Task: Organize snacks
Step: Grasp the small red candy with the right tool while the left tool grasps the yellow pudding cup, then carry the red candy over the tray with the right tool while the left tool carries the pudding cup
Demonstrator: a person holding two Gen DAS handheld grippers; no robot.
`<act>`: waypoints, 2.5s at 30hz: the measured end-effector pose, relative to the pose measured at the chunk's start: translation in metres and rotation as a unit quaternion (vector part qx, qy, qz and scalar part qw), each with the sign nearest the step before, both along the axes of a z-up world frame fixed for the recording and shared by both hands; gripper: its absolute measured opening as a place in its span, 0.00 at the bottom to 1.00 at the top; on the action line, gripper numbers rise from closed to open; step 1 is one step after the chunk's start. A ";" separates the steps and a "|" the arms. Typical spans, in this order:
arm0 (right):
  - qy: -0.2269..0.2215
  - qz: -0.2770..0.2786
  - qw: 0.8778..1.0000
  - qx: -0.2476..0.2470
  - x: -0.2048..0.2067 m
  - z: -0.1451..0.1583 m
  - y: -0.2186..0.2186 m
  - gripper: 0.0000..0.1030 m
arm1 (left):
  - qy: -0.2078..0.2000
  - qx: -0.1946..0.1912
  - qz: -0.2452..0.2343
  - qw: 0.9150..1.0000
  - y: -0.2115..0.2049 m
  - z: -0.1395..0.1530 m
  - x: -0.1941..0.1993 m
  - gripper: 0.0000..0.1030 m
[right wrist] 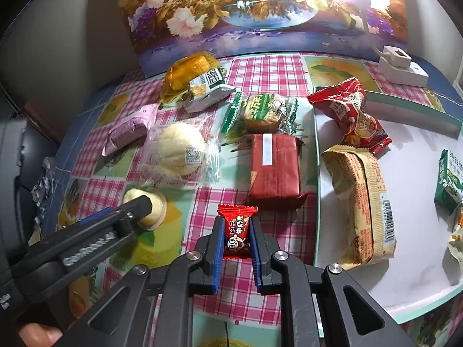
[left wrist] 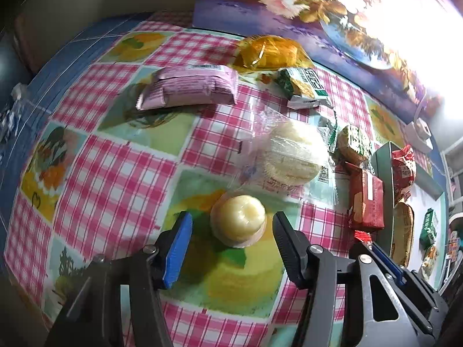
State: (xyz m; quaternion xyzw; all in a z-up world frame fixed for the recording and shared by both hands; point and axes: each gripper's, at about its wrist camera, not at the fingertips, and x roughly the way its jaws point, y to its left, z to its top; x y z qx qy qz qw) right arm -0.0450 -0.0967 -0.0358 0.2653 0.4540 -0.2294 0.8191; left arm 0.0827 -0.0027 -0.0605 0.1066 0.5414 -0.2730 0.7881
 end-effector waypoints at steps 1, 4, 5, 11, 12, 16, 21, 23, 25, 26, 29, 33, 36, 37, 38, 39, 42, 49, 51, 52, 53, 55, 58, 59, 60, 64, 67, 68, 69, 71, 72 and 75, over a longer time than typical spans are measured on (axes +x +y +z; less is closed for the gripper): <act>-0.001 -0.002 1.000 0.002 0.000 0.000 -0.001 0.17 | 0.000 0.000 -0.003 1.000 -0.001 -0.001 0.000 0.57; -0.005 -0.006 1.000 0.007 0.000 0.000 -0.006 0.17 | -0.002 0.000 -0.011 1.000 -0.012 -0.004 0.001 0.53; -0.005 -0.007 1.000 0.008 -0.001 0.000 -0.006 0.17 | -0.005 0.003 -0.013 1.000 -0.014 -0.005 0.002 0.51; -0.014 -0.015 1.000 0.017 -0.003 0.001 -0.011 0.17 | -0.016 0.023 -0.012 1.000 -0.018 -0.009 0.001 0.34; -0.016 -0.016 1.000 0.018 -0.003 0.002 -0.012 0.17 | -0.015 0.023 -0.011 1.000 -0.018 -0.009 0.002 0.34; -0.024 -0.018 0.999 0.023 -0.005 0.004 -0.014 0.17 | -0.014 0.022 -0.005 1.000 -0.014 -0.005 0.001 0.34; -0.034 -0.020 0.999 0.024 -0.007 0.009 -0.016 0.17 | -0.019 0.012 0.002 1.000 -0.004 0.012 0.000 0.34; -0.036 -0.022 0.999 0.021 -0.008 0.012 -0.016 0.17 | -0.023 0.009 0.006 1.000 -0.002 0.021 -0.001 0.34; -0.042 -0.025 0.999 0.018 -0.010 0.017 -0.018 0.17 | -0.026 0.007 0.010 1.000 0.000 0.029 -0.003 0.34; -0.045 -0.027 0.998 0.018 -0.012 0.020 -0.019 0.17 | -0.029 0.004 0.012 0.999 0.000 0.034 -0.005 0.34; -0.056 -0.034 0.998 0.014 -0.019 0.029 -0.022 0.17 | -0.040 -0.010 0.011 0.999 0.001 0.052 -0.013 0.34; -0.073 -0.044 0.996 0.005 -0.031 0.044 -0.028 0.17 | -0.050 -0.028 0.007 0.998 -0.005 0.077 -0.029 0.34; -0.078 -0.059 0.995 -0.004 -0.042 0.052 -0.034 0.18 | -0.056 -0.045 -0.003 0.997 -0.012 0.093 -0.043 0.34; -0.080 -0.065 0.995 -0.006 -0.046 0.054 -0.037 0.18 | -0.057 -0.048 -0.005 0.997 -0.014 0.095 -0.047 0.34; -0.081 -0.072 0.994 -0.006 -0.051 0.056 -0.040 0.18 | -0.058 -0.052 -0.008 0.997 -0.017 0.098 -0.052 0.34; -0.082 -0.079 0.993 -0.003 -0.056 0.056 -0.044 0.18 | -0.058 -0.056 -0.011 0.997 -0.019 0.100 -0.056 0.34; -0.080 -0.102 0.992 0.004 -0.069 0.055 -0.056 0.18 | -0.055 -0.065 -0.021 0.996 -0.029 0.103 -0.072 0.34; -0.060 -0.174 0.983 0.005 -0.109 0.050 -0.085 0.18 | -0.035 -0.075 -0.044 0.996 -0.050 0.101 -0.104 0.34; -0.055 -0.195 0.979 0.003 -0.120 0.049 -0.093 0.18 | -0.032 -0.075 -0.056 0.995 -0.058 0.099 -0.112 0.34; -0.054 -0.204 0.977 0.003 -0.126 0.049 -0.096 0.18 | -0.031 -0.074 -0.065 0.995 -0.063 0.098 -0.117 0.34; -0.053 -0.214 0.975 0.002 -0.132 0.049 -0.101 0.18 | -0.031 -0.072 -0.074 0.994 -0.068 0.096 -0.123 0.34; -0.052 -0.230 0.972 0.003 -0.144 0.049 -0.109 0.18 | -0.030 -0.067 -0.092 0.993 -0.076 0.093 -0.133 0.34; -0.051 -0.252 0.966 0.007 -0.157 0.048 -0.119 0.18 | -0.029 -0.058 -0.114 0.991 -0.084 0.086 -0.145 0.34; -0.050 -0.257 0.965 0.007 -0.160 0.048 -0.121 0.18 | -0.028 -0.056 -0.121 0.991 -0.087 0.084 -0.148 0.34; -0.048 -0.264 0.963 0.008 -0.164 0.048 -0.123 0.18 | -0.025 -0.054 -0.127 0.990 -0.089 0.082 -0.150 0.34; -0.046 -0.276 0.960 0.014 -0.171 0.046 -0.128 0.18 | -0.001 -0.050 -0.156 0.986 -0.098 0.072 -0.162 0.34; -0.042 -0.279 0.959 0.015 -0.172 0.045 -0.128 0.18 | 0.006 -0.045 -0.170 0.984 -0.102 0.067 -0.170 0.34; -0.041 -0.280 0.959 0.015 -0.173 0.044 -0.127 0.18 | 0.006 -0.044 -0.174 0.984 -0.103 0.066 -0.172 0.34; -0.039 -0.281 0.959 0.014 -0.173 0.044 -0.127 0.18 | 0.005 -0.042 -0.178 0.983 -0.104 0.065 -0.174 0.34; -0.035 -0.284 0.958 0.014 -0.175 0.043 -0.128 0.18 | 0.006 -0.039 -0.183 0.982 -0.106 0.063 -0.176 0.34; -0.033 -0.285 0.958 0.014 -0.175 0.042 -0.128 0.18 | 0.008 -0.038 -0.185 0.982 -0.106 0.061 -0.177 0.34; -0.025 -0.288 0.957 0.019 -0.176 0.039 -0.129 0.18 | 0.011 -0.030 -0.189 0.981 -0.109 0.057 -0.178 0.34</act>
